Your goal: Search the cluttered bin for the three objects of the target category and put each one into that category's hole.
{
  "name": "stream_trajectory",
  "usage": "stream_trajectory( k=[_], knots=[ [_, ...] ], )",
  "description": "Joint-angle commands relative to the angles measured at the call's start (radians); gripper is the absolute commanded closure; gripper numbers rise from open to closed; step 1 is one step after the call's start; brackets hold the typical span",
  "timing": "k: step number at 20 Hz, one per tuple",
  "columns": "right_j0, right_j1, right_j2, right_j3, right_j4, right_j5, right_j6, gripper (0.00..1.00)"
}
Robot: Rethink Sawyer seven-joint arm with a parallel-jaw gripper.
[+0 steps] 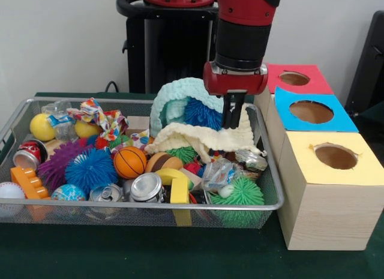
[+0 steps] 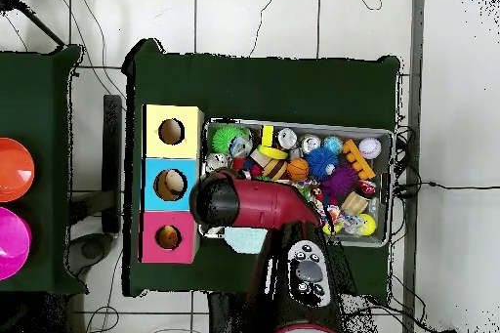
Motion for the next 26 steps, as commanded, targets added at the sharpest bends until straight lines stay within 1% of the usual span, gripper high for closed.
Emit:
stream_trajectory(
  k=[1,5,9,18,22,26],
  knots=[
    [0.005,0.072,0.009,0.04,0.064,-0.082,0.284,1.0],
    [0.01,0.109,0.006,0.029,0.079,-0.119,0.286,1.0],
    [0.031,0.138,-0.009,0.018,0.104,-0.144,0.297,1.0],
    [0.066,0.17,-0.021,0.02,0.155,-0.182,0.303,1.0],
    [0.071,0.207,-0.017,0.009,0.17,-0.216,0.302,1.0],
    [0.056,0.234,-0.015,0.013,0.16,-0.245,0.282,1.0]
  ],
)
